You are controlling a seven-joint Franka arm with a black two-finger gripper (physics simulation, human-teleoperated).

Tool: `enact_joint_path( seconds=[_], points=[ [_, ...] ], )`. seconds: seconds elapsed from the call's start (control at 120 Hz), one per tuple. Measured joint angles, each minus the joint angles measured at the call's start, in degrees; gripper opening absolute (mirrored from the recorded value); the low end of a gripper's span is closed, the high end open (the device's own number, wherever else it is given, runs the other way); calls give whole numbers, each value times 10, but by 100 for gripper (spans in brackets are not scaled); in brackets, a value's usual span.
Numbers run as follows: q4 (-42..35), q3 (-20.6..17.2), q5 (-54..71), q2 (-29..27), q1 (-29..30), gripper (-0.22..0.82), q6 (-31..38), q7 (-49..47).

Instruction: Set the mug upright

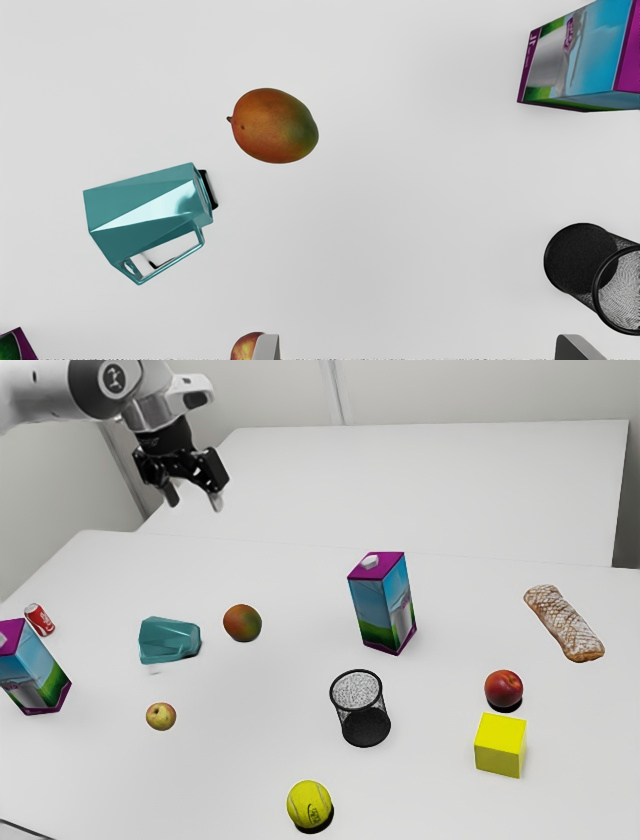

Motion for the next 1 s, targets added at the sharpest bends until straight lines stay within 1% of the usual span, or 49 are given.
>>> enact_joint_path(
  seconds=[0.375, 0.583, 0.75, 0.825, 0.942, 1.0],
  points=[
    [-11, 1, -5, -3, 8, 60, -29, 3],
    [-61, 0, -44, -11, 33, 60, -26, 14],
    [-134, -1, -97, -34, 59, 60, 16, 60],
    [-175, 0, -118, -54, 84, 60, 41, 84],
    [-214, 0, -145, -63, 174, 60, 71, 121],
    [-226, 0, -157, -65, 203, 60, 83, 139]
  ],
)
